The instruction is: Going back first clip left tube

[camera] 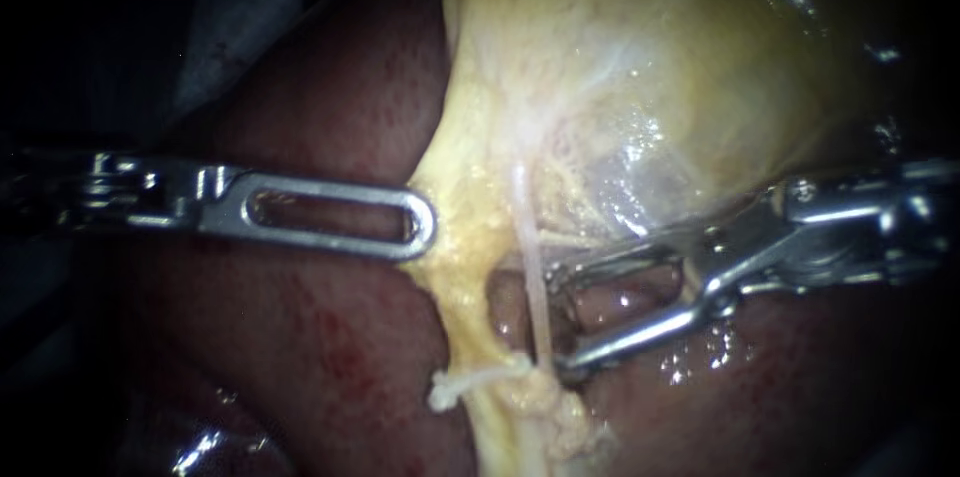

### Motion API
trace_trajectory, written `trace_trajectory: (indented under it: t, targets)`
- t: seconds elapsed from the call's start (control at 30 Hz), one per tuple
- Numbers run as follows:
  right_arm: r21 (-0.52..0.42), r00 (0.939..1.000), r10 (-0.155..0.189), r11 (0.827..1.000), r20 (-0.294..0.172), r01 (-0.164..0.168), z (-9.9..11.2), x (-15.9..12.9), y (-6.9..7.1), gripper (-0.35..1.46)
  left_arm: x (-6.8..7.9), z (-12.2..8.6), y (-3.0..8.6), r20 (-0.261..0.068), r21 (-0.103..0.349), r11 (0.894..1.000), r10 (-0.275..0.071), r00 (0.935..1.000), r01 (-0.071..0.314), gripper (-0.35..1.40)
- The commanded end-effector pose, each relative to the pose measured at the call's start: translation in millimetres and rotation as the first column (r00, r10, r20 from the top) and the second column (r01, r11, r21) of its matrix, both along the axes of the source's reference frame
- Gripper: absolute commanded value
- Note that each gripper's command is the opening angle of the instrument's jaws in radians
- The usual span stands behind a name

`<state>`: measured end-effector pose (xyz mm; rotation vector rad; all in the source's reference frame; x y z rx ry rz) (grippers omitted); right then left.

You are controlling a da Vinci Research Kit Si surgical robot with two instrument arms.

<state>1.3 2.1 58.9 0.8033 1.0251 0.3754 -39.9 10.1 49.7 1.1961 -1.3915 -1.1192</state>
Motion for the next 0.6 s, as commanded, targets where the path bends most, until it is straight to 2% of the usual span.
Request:
trace_trajectory:
  t: [0.03, 0.3, 0.6]
  targets:
    - [-0.012, 1.0000, 0.002, 1.000, -0.002, -0.002, -0.1, -0.5, 0.4, 0.51, 0.0, 0.1, 0.0, 0.000, 0.000, 1.000, 0.000, 1.0000, 0.000, -0.35]
    - [-0.039, 0.9997, 0.024, 0.999, 0.000, -0.024, -0.9, -2.8, 1.8, 0.52, -0.1, 0.2, -0.1, -0.001, -0.001, 1.000, 0.000, 1.0000, 0.000, -0.35]
    - [-0.049, 0.9998, 0.016, 0.999, -0.008, -0.016, -1.5, -4.1, 2.4, 0.52, -0.3, 0.8, -0.1, -0.002, -0.003, 1.000, 0.000, 1.0000, 0.000, -0.35]
